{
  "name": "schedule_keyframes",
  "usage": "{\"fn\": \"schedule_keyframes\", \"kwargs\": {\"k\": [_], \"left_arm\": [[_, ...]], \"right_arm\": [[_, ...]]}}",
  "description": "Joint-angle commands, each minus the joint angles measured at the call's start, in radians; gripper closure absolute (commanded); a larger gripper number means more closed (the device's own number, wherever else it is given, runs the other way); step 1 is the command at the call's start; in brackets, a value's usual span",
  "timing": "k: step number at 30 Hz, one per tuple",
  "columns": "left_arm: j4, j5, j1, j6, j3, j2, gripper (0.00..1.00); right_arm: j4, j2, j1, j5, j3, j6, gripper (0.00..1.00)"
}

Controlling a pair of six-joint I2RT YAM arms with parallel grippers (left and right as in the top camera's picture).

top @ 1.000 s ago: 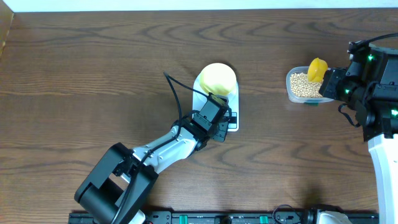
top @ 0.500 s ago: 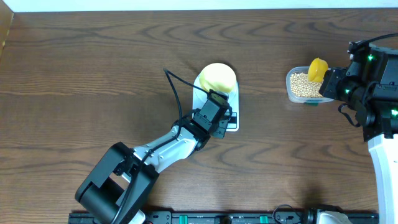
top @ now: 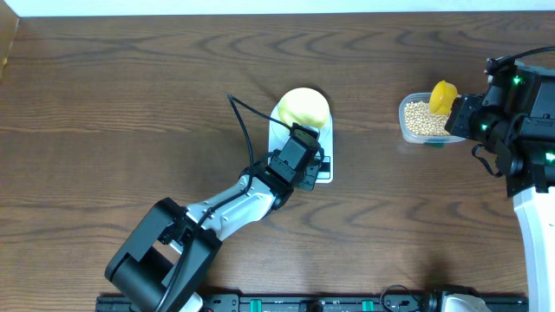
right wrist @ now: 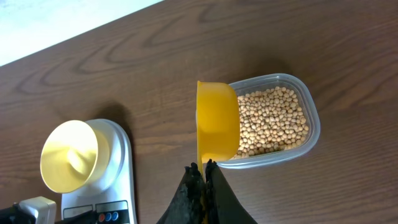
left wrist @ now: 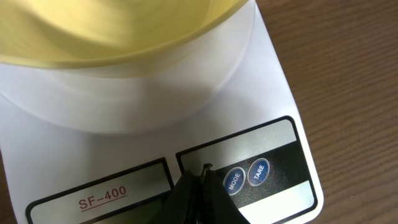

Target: Scoop item into bowl and weigh 50g on scale

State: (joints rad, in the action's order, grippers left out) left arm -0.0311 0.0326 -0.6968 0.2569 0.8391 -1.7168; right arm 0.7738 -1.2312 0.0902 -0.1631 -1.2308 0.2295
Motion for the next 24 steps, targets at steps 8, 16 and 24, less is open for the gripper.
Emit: {"fn": "schedule_keyframes", "kwargs": {"k": [8,16,24], "left_arm": [[0.000,-0.006,0.000,-0.016,-0.004,-0.045,0.93],[0.005,-0.006,0.000,-0.016,-0.004,-0.055,0.93],[0.050,-0.006,0.000,-0.012,-0.004,-0.068,0.93]], "right_arm": [[0.003,0.000,0.008,0.007,-0.018,-0.010,0.99],[0.002,0.000,0.008,0.008,-0.018,-0.011,0.99],[0.001,0.000,0.008,0.008,-0.018,-0.010,0.99]]}}
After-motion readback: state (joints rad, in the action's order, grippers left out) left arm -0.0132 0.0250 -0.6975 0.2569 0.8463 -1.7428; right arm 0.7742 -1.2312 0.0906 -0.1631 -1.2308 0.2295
